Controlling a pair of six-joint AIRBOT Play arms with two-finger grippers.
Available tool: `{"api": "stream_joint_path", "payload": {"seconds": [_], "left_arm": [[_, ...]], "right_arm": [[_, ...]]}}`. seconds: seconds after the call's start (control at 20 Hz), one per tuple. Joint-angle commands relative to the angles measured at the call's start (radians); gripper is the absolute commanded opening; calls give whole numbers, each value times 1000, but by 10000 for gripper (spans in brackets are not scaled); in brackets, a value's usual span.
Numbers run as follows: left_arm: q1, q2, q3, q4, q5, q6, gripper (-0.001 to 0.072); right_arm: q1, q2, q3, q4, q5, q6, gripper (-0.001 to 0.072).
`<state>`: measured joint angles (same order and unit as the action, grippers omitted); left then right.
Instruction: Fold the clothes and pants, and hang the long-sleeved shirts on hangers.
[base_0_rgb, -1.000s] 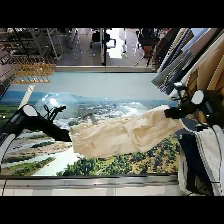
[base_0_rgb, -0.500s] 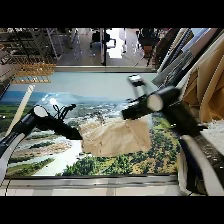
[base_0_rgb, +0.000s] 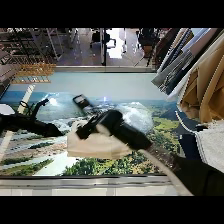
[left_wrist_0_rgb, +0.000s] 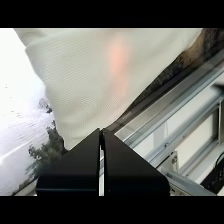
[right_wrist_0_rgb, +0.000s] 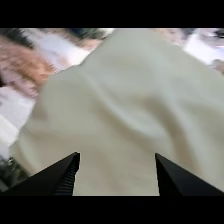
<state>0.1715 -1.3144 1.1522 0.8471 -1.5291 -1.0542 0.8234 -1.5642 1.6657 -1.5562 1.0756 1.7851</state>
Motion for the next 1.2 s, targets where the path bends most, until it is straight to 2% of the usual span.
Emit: {"api": "stream_joint_path", "payload": {"seconds": [0.0, 0.1, 0.2, 0.3, 0.35, 0.45, 0.55, 0.8, 1.05, 1.1, 1.15], "left_arm": [[-42, 18, 1, -8, 75, -1, 16], [-132, 17, 1, -7, 190, 0, 16], [-211, -2, 1, -5, 283, -1, 16], [-250, -47, 1, 13, 299, -6, 16], [-259, -76, 1, 37, 298, -18, 16], [-259, -127, 1, 94, 298, -50, 16], [-254, -177, 1, 119, 298, -50, 16], [-257, -272, 1, 117, 298, -50, 16], [-254, -275, 1, 119, 311, -39, 16], [-255, -275, 1, 119, 314, -39, 16], [-255, -275, 1, 118, 314, -39, 16]], "right_arm": [[-226, 108, 3, -8, 145, -3, 543], [-409, 172, -66, 87, 180, -72, 516], [-573, 202, -168, 311, 210, -197, 519], [-693, 201, -286, 510, 217, -314, 553], [-734, 196, -353, 575, 212, -368, 590], [-784, 164, -468, 653, 198, -459, 592], [-798, 100, -545, 729, 158, -571, 638], [-796, -145, -522, 991, 180, -803, 655], [-717, -319, -408, 1044, 291, -838, 700], [-684, -341, -384, 1074, 301, -846, 697], [-651, -349, -365, 1111, 304, -873, 650]]}}
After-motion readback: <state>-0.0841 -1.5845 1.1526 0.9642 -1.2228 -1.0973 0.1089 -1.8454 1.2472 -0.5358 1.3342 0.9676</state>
